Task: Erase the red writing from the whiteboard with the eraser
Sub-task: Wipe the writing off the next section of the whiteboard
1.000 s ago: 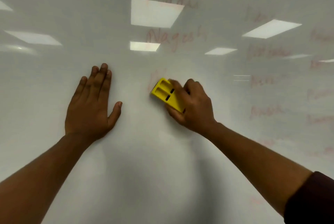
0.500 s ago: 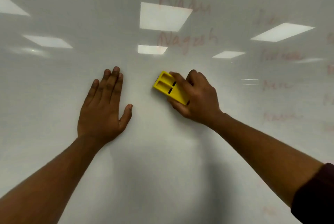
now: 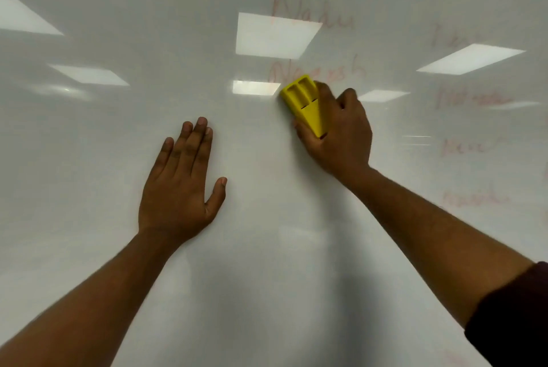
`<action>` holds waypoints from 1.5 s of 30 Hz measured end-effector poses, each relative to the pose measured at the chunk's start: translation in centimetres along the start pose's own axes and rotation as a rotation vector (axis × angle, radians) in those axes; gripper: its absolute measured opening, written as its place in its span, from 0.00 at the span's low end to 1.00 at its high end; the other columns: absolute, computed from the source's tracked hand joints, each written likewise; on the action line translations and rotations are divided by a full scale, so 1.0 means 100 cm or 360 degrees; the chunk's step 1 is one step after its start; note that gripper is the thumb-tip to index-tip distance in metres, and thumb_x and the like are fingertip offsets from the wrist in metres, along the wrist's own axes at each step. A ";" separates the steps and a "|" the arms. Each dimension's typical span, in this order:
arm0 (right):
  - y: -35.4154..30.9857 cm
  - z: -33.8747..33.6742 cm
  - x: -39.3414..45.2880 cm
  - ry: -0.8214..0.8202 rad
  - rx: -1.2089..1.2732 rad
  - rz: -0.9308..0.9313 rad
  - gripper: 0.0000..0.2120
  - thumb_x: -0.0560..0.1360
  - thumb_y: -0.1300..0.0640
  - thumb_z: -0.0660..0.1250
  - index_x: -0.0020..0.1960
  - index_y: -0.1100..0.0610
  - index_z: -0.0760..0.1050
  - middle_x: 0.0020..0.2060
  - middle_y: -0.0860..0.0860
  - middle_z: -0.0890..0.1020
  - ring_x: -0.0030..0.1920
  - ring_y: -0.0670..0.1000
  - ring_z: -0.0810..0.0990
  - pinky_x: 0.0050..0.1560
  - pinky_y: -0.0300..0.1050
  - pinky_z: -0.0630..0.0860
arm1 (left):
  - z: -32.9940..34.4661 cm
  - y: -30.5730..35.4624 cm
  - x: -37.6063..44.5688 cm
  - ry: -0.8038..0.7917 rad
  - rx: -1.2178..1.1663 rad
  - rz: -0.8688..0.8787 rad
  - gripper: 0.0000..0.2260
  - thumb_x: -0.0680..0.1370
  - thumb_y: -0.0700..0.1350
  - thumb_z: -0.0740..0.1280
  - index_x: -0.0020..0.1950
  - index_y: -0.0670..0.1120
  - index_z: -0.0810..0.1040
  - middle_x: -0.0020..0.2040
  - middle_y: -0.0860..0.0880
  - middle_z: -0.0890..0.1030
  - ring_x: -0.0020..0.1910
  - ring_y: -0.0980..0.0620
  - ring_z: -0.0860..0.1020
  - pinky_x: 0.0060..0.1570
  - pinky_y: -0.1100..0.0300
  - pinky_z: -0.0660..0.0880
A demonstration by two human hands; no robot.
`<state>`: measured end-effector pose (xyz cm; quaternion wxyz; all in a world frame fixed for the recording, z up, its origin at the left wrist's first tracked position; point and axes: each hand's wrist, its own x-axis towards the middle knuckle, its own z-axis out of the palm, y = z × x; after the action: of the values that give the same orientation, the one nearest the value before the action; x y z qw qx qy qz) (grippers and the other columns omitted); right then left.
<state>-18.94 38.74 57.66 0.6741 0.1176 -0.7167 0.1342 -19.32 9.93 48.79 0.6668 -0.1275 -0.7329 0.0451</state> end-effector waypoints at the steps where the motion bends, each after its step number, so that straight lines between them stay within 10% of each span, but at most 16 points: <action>1: -0.003 0.001 0.000 0.0038 0.0014 0.0123 0.35 0.73 0.36 0.67 0.77 0.47 0.66 0.50 0.53 0.71 0.49 0.56 0.74 0.40 0.45 0.66 | 0.001 0.000 0.000 0.0005 0.0000 0.0001 0.36 0.84 0.58 0.55 0.87 0.44 0.48 0.88 0.47 0.49 0.87 0.48 0.49 0.86 0.51 0.46; 7: -0.013 0.009 -0.031 -0.0101 0.0007 -0.0720 0.34 0.74 0.37 0.69 0.75 0.50 0.69 0.49 0.54 0.72 0.47 0.58 0.73 0.33 0.49 0.75 | 0.000 -0.001 -0.001 0.0032 0.0014 0.0031 0.35 0.84 0.58 0.55 0.87 0.43 0.50 0.88 0.46 0.51 0.87 0.47 0.50 0.85 0.50 0.48; 12: 0.024 -0.001 -0.020 0.0132 0.0006 0.0223 0.34 0.74 0.37 0.68 0.76 0.48 0.66 0.50 0.54 0.71 0.49 0.57 0.73 0.41 0.45 0.69 | 0.000 -0.003 0.000 0.0011 0.0003 0.0030 0.35 0.85 0.59 0.53 0.87 0.43 0.49 0.88 0.47 0.50 0.87 0.48 0.50 0.86 0.51 0.47; 17: 0.066 -0.010 -0.056 -0.0010 -0.0224 -0.0407 0.33 0.76 0.37 0.66 0.75 0.52 0.68 0.49 0.54 0.70 0.48 0.58 0.73 0.34 0.48 0.72 | -0.004 -0.002 0.001 0.0013 -0.0017 0.0027 0.35 0.84 0.59 0.54 0.87 0.43 0.50 0.88 0.47 0.51 0.87 0.47 0.51 0.86 0.51 0.47; 25: 0.120 -0.040 0.032 0.0026 -0.0310 0.0594 0.34 0.77 0.36 0.65 0.72 0.59 0.66 0.55 0.63 0.74 0.56 0.68 0.77 0.49 0.59 0.76 | -0.021 -0.005 0.039 0.0150 0.0037 0.0039 0.29 0.83 0.57 0.59 0.77 0.38 0.71 0.75 0.39 0.74 0.78 0.39 0.69 0.85 0.53 0.46; 33: 0.105 -0.035 0.026 -0.0030 -0.0375 -0.0102 0.33 0.76 0.38 0.67 0.74 0.55 0.64 0.52 0.57 0.72 0.49 0.61 0.75 0.35 0.48 0.69 | -0.007 0.011 0.091 0.0011 -0.0039 -0.0069 0.36 0.84 0.60 0.53 0.87 0.42 0.51 0.88 0.45 0.51 0.87 0.46 0.48 0.86 0.52 0.44; 39: 0.111 -0.039 0.083 0.0128 -0.0284 0.0522 0.33 0.77 0.37 0.64 0.72 0.58 0.67 0.56 0.61 0.74 0.56 0.67 0.76 0.48 0.56 0.75 | -0.003 0.011 0.090 -0.0028 0.0024 -0.0048 0.37 0.85 0.61 0.50 0.87 0.44 0.44 0.88 0.46 0.45 0.87 0.48 0.43 0.86 0.51 0.44; 45: 0.069 -0.018 0.051 -0.0024 -0.0258 -0.0435 0.34 0.76 0.34 0.61 0.75 0.52 0.65 0.53 0.53 0.71 0.49 0.58 0.73 0.35 0.47 0.70 | 0.000 0.009 0.088 -0.0002 0.0030 -0.0044 0.37 0.85 0.62 0.50 0.87 0.43 0.46 0.88 0.46 0.46 0.87 0.48 0.44 0.86 0.49 0.48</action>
<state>-19.93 45.88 62.61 0.6881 0.1602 -0.7075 -0.0181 -19.84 13.02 57.11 0.6682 -0.1110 -0.7344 0.0430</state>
